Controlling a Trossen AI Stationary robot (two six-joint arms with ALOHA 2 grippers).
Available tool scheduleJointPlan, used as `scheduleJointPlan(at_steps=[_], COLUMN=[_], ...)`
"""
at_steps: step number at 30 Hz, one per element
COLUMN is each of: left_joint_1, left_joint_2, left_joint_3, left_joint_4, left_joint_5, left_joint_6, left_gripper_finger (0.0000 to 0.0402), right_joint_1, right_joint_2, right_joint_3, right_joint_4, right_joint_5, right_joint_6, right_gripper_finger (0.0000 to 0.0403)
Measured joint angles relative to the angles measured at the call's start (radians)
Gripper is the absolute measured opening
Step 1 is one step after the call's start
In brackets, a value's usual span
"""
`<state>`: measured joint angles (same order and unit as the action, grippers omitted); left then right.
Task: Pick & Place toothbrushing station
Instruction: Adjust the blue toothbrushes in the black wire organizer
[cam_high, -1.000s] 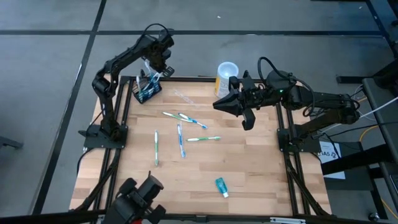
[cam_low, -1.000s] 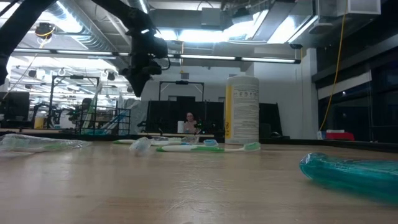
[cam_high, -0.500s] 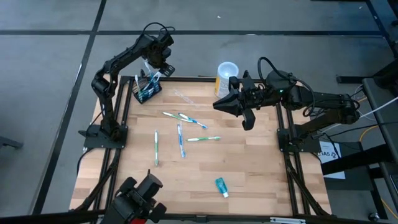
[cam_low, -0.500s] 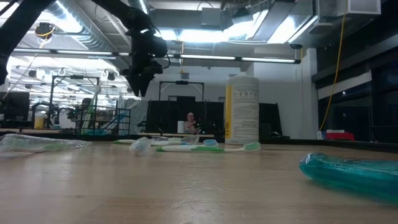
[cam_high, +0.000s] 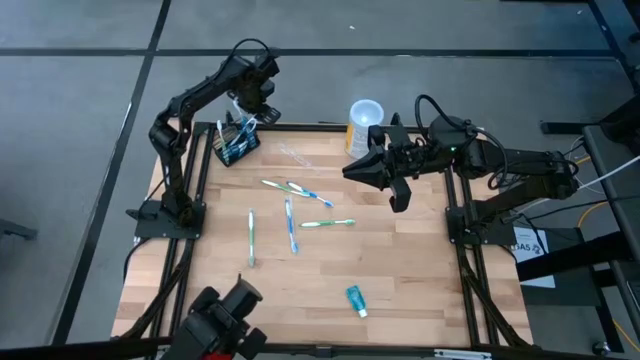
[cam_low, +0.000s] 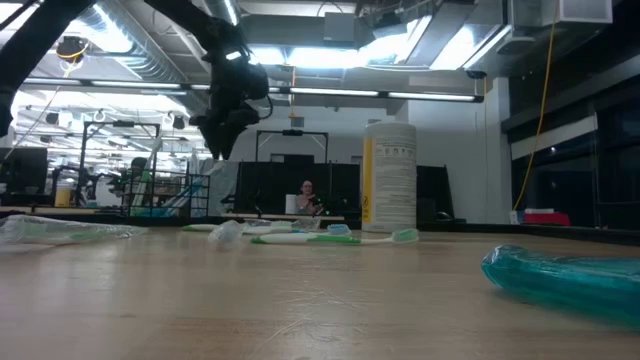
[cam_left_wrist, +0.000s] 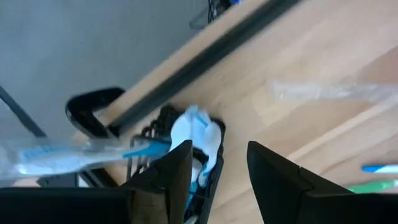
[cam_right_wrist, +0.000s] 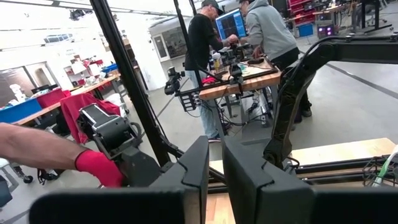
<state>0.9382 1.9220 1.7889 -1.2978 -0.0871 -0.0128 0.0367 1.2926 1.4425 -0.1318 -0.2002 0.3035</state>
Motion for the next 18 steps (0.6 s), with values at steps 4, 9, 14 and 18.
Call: scheduleJointPlan(at_steps=[4, 9, 14, 18], left_joint_1=[0.0, 0.0, 0.0, 0.0], left_joint_2=[0.017, 0.016, 0.016, 0.016], left_joint_3=[-0.001, -0.001, -0.001, -0.001], left_joint_4=[0.002, 0.018, 0.013, 0.0], left_joint_5=[-0.006, -0.004, 0.002, 0.028], left_joint_6=[0.001, -0.001, -0.008, -0.01], left_gripper_finger=[0.015, 0.0145, 0.014, 0.0132], right_joint_1=[0.01, 0.024, 0.025, 0.025], right_joint_2=[0.0, 0.0, 0.0, 0.0], right_joint_3=[0.0, 0.0, 0.0, 0.0], right_joint_4=[0.0, 0.0, 0.0, 0.0], right_joint_5=[0.017, 0.029, 0.036, 0.036], right_joint_6=[0.0, 0.0, 0.0, 0.0], right_gripper_finger=[0.0049, 0.0049, 0.0049, 0.0049])
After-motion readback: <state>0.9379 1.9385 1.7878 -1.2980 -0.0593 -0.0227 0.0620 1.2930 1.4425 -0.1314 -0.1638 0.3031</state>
